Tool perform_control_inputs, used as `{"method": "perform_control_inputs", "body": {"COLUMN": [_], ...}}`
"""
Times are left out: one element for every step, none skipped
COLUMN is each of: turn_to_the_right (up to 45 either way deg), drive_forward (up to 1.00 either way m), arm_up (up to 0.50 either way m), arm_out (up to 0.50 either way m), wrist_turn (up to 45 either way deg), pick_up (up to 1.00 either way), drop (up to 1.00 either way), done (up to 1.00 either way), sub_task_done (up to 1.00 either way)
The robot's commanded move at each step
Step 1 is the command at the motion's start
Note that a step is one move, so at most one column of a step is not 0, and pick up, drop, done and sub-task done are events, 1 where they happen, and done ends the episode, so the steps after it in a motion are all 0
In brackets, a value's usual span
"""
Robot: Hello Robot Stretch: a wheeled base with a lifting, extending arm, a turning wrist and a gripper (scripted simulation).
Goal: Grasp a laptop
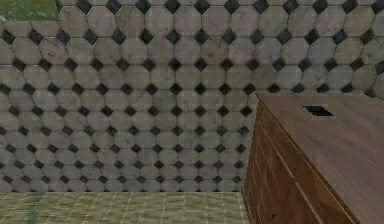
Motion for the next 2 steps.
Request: {"method": "perform_control_inputs", "body": {"turn_to_the_right": [0.0,0.0], "drive_forward": [0.00,0.00], "arm_up": [0.00,0.00], "arm_out": [0.00,0.00], "wrist_turn": [45.0,33.0], "pick_up": [0.00,0.00], "drop": [0.00,0.00], "done": [0.00,0.00], "sub_task_done": [0.00,0.00]}}
